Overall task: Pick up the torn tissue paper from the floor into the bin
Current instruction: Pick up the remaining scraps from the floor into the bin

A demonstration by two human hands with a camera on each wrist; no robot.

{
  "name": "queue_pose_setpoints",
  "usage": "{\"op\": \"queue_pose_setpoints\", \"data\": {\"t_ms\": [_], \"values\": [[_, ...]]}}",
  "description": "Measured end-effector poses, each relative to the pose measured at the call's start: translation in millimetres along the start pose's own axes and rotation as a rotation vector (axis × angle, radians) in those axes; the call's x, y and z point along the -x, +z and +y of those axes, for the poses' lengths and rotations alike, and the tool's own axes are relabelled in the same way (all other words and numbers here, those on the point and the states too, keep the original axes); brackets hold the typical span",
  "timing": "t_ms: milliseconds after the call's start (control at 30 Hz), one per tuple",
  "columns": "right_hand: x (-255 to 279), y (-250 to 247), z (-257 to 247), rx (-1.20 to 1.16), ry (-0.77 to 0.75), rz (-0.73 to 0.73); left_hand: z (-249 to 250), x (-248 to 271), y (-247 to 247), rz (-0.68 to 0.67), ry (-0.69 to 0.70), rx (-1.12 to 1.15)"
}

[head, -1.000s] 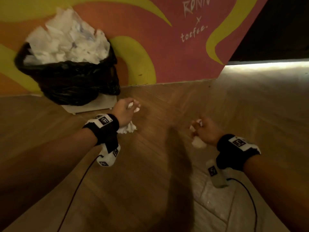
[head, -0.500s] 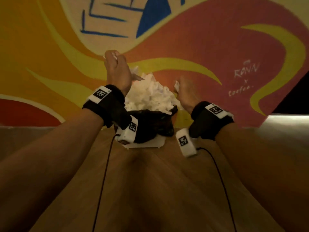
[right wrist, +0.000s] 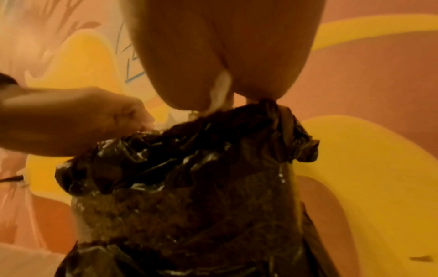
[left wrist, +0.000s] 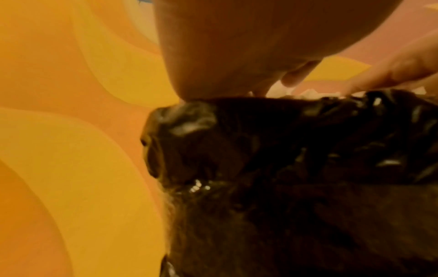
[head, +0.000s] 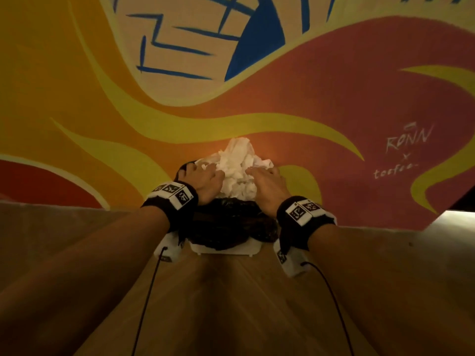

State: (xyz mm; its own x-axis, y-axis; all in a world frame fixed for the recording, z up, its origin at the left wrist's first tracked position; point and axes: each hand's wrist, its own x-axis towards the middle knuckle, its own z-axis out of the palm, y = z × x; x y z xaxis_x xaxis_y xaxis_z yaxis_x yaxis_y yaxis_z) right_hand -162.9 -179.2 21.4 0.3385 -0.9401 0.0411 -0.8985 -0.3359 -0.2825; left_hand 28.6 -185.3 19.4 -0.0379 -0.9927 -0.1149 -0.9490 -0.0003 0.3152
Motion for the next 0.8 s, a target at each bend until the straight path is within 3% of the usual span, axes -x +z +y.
{"op": "queue_pose_setpoints", "data": {"t_ms": [100,233,367,467,567,800], "values": [[4.2,1.2,1.6,0.087,-0.023,-0.025,-3.7,4.3,-5.3,0.048,0.035,0.004],[0.4,3.5,5.4,-0.097,-0.057,0.135,-7.0,1.4,-11.2,0.073,0.081,0.084],[2.0,-9.8,8.3,-0.236,-0.091,0.255,-6.0,-2.9,-18.9,0.177,0.126,0.395],[2.7,-13.9,10.2,-0.125,-0.086,0.323,-1.5,-0.6,-24.2,0.299,0.170,0.224],[4.9,-10.1,6.7,-0.129,-0.115,0.223,9.2,6.8,-21.7,0.159,0.244,-0.067],[11.8,-5.1,1.4,0.008,-0.235,-0.114,8.1,1.7,-4.5,-0.032,0.194,-0.148]]}}
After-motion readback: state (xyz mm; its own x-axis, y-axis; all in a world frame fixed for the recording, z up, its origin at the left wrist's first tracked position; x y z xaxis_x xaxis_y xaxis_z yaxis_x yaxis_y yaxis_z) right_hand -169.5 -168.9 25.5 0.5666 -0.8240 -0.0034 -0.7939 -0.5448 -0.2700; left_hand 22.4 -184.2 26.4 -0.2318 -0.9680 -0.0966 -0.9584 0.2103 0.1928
